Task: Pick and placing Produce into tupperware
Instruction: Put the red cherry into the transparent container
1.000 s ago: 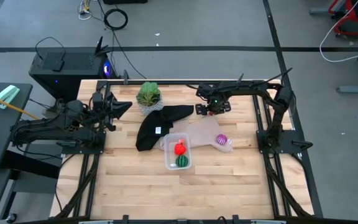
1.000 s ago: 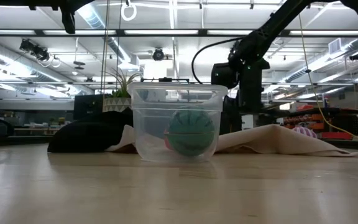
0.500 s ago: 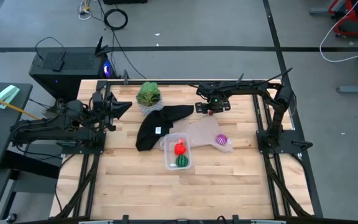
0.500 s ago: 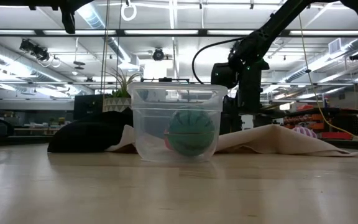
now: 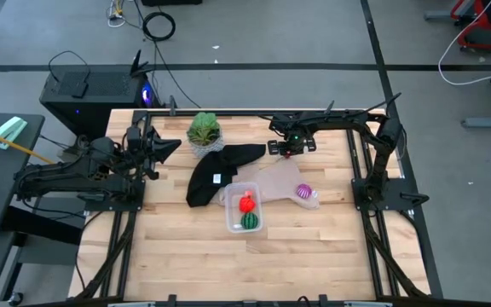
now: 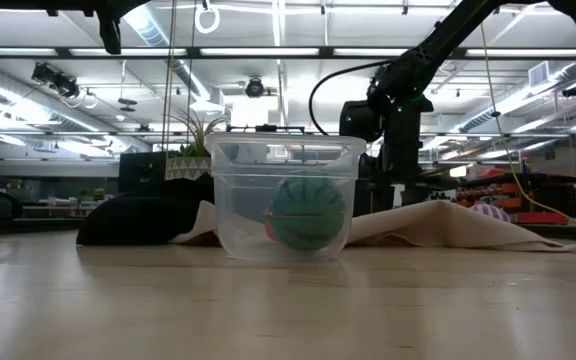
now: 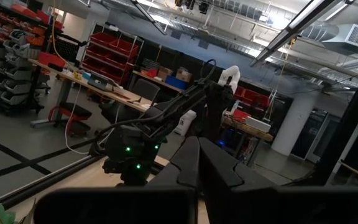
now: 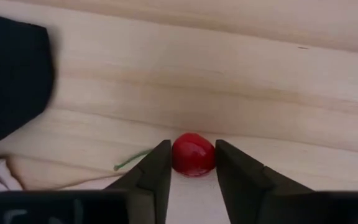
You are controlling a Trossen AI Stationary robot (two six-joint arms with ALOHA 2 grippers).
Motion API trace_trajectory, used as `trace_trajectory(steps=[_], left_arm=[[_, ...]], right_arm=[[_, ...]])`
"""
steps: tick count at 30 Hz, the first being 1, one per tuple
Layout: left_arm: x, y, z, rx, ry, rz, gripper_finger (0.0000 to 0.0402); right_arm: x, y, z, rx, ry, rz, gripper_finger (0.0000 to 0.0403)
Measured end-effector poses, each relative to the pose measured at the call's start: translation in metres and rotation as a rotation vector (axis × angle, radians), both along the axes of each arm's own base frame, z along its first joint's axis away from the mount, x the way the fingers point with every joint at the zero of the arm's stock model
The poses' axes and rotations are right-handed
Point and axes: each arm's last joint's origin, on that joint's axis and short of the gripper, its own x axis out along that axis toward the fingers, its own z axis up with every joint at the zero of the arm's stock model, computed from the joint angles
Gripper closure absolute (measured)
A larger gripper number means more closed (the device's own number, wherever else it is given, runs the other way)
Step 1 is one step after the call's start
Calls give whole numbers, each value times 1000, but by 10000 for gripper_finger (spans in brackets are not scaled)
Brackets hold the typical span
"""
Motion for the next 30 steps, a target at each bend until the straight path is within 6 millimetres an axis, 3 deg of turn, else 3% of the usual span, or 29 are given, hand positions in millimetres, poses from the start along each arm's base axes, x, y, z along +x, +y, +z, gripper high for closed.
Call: trace_trajectory(steps=[10, 15, 19, 23, 26, 30], left_arm=[[0, 0, 0, 0, 0, 0, 382], [0, 0, 0, 0, 1, 0, 391], [0, 0, 0, -1, 0, 0, 388], [0, 0, 0, -3, -1, -1, 379], [0, 0, 0, -3, -1, -1, 378], [0, 0, 0, -2, -1, 0, 385]], right_arm=[[6, 3, 5, -2, -16, 29, 290], [20, 2, 29, -62, -86, 76, 292], [36, 9, 67, -103, -205, 173, 294], [59, 44, 118, -141, -386, 366, 292], [72, 82, 153, -186, -502, 512, 293], [83, 137, 180, -276, -591, 786, 295]])
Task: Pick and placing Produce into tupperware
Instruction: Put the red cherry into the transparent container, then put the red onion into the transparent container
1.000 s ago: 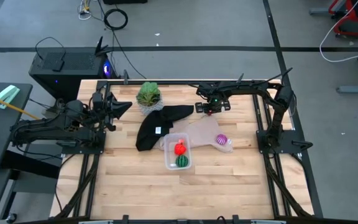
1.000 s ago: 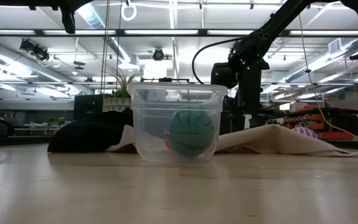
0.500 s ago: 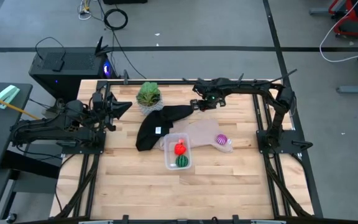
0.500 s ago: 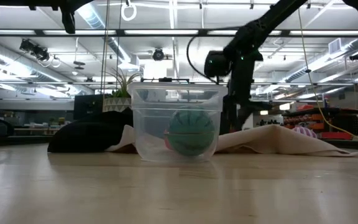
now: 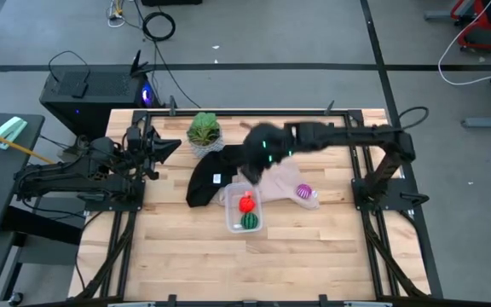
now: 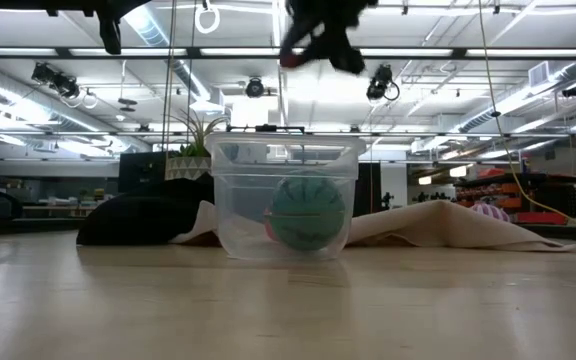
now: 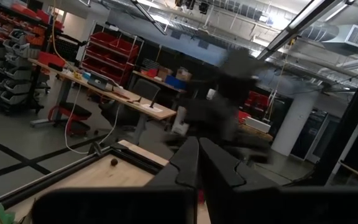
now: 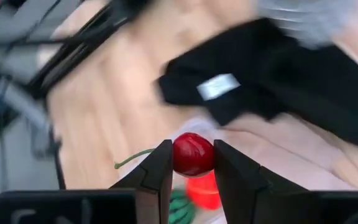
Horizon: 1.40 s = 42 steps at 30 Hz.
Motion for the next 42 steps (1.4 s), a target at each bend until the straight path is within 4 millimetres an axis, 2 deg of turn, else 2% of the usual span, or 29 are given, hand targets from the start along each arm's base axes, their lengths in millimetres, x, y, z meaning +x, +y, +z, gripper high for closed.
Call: trace_trajectory(steps=[3, 5, 8, 13, 20, 25, 30, 37, 40, 42], left_arm=[[0, 0, 0, 1, 0, 0, 391], [0, 0, 0, 2, 1, 1, 391], [0, 0, 0, 2, 0, 1, 387], [0, 0, 0, 2, 0, 1, 378], [0, 0, 0, -2, -1, 0, 388], [0, 0, 0, -2, 3, 0, 390], [0, 0, 0, -1, 1, 0, 379], [0, 0, 0, -1, 3, 0, 379], [0, 0, 0, -1, 3, 0, 385], [0, 0, 0, -1, 2, 0, 389]], right_arm=[[2, 34, 4, -123, -30, 143, 294], [5, 48, -1, -170, -35, 200, 294], [9, 55, -15, -173, 6, 215, 295], [15, 55, -28, -172, 63, 216, 290], [16, 50, -48, -160, 173, 245, 249], [16, 50, -49, -151, 183, 233, 210], [8, 44, -51, -230, 279, 135, 197], [-7, 20, -49, -254, 405, -33, 205], [-17, 2, -50, -233, 497, -137, 206], [-30, -12, -53, -209, 622, -196, 206]])
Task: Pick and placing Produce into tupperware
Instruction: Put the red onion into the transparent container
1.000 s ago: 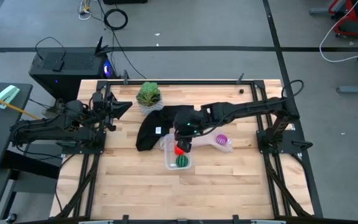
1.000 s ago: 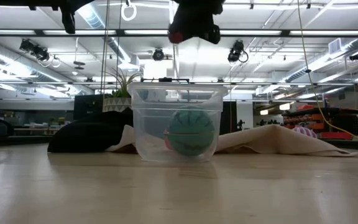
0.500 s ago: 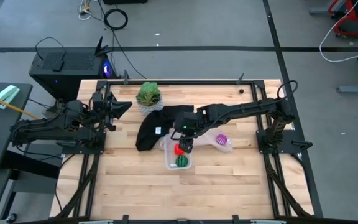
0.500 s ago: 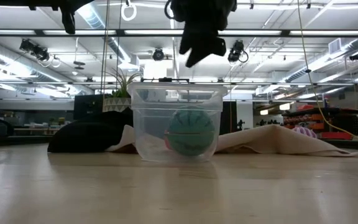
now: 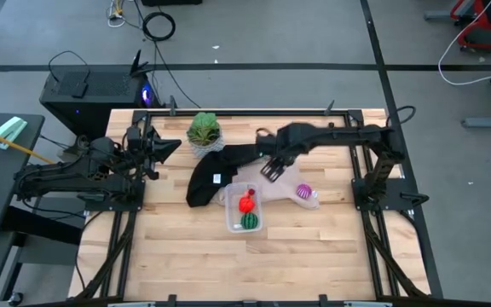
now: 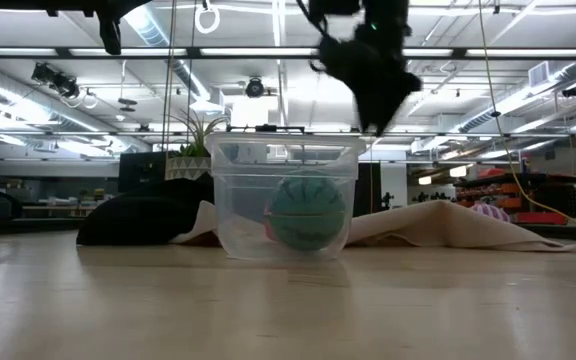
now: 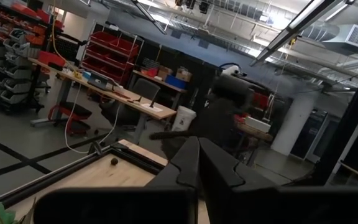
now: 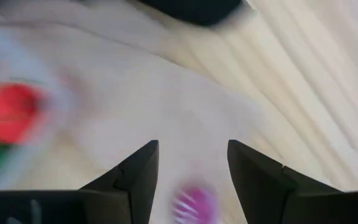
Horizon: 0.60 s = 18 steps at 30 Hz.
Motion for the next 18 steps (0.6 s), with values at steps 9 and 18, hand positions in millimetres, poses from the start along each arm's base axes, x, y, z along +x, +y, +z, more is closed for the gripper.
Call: trace_trajectory(steps=[9, 18], left_arm=[[0, 0, 0, 0, -1, 0, 379], [0, 0, 0, -7, -4, -2, 383]], right_arm=[[-34, -27, 5, 82, 230, -101, 205], [-84, 18, -25, 163, 264, -244, 206]])
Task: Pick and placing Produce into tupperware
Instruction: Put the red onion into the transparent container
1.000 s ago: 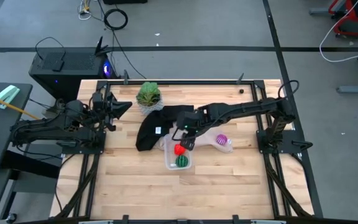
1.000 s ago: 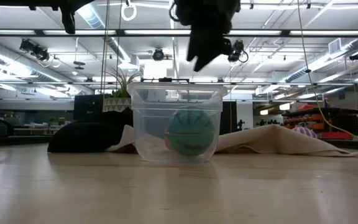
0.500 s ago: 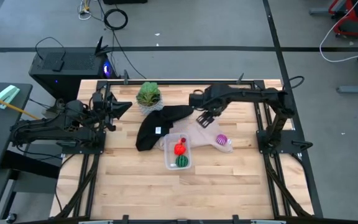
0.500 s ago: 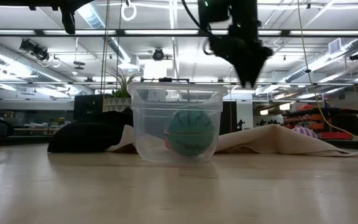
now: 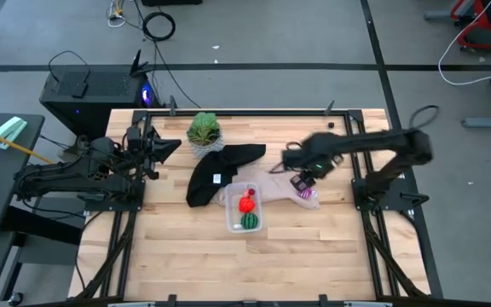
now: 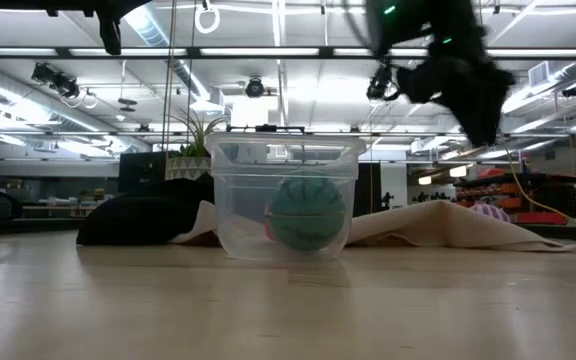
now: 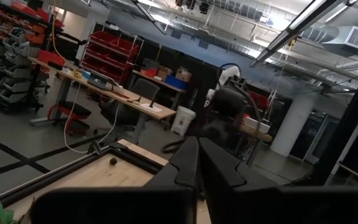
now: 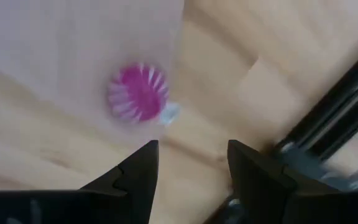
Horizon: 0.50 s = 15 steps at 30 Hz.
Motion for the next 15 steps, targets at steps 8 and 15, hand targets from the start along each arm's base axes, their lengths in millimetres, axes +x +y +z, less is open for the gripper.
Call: trace_trajectory(steps=[8, 15], left_arm=[[0, 0, 0, 10, 3, 2, 387], [0, 0, 0, 8, 2, 2, 379]], right_arm=[[-79, 33, 6, -17, -421, -441, 206], [-103, 32, -17, -11, -475, -568, 206]])
